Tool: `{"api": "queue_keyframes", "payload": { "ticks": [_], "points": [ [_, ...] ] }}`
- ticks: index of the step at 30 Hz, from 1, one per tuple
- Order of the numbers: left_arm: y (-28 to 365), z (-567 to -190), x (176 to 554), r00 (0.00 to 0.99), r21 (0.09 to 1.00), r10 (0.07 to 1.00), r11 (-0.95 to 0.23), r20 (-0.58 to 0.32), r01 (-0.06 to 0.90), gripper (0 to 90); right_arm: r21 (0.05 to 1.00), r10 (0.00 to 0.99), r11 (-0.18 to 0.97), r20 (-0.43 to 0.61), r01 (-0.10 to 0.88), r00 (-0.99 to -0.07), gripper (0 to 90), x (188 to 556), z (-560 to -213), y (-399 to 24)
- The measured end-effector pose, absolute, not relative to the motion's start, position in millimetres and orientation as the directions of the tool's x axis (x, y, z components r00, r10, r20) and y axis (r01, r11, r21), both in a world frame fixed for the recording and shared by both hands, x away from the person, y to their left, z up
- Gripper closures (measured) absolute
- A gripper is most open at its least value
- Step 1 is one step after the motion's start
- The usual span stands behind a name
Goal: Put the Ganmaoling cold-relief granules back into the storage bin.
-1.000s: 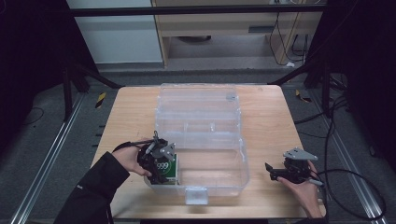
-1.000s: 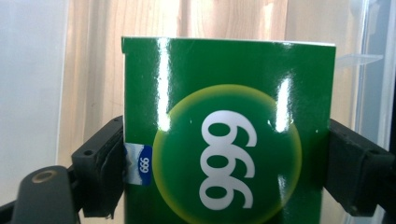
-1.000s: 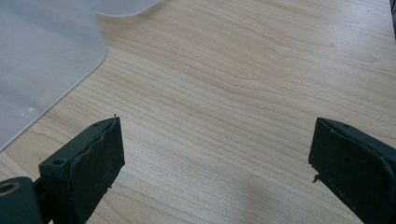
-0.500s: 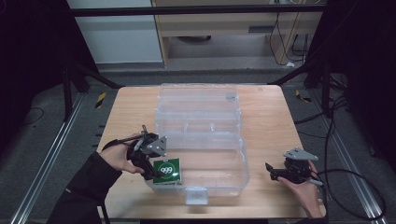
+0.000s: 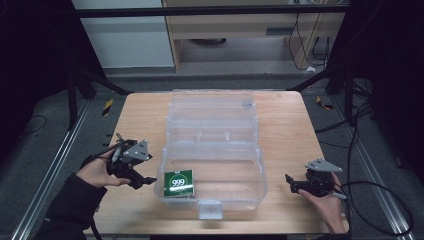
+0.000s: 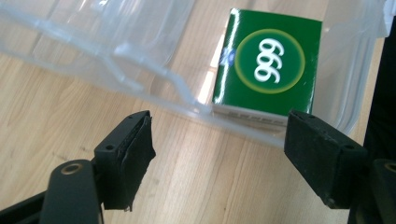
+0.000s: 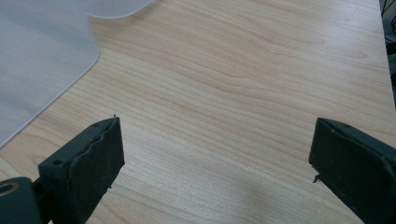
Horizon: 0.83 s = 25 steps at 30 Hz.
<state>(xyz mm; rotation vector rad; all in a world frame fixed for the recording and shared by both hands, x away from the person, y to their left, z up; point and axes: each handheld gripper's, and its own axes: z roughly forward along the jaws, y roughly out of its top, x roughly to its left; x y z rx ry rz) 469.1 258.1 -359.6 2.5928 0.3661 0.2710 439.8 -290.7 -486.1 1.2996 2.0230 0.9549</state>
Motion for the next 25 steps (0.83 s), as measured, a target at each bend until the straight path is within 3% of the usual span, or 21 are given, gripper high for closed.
{"api": "queue_keyframes", "payload": {
  "ticks": [8, 25],
  "points": [
    [288.8, -379.5, 471.1, 0.906, 0.538, 0.413, -0.786, 0.092, 0.303, 23.4, 0.798, 0.923, 0.278, -0.067, 0.535, -0.379, 3.6, 439.6, -486.4, -290.8],
    [318.6, -423.6, 474.5, 0.879, 0.488, 0.477, -0.770, 0.013, 0.411, 24.0, 0.799, 0.925, 0.278, -0.072, 0.533, -0.374, 3.4, 440.2, -487.7, -292.3]
  ]
}}
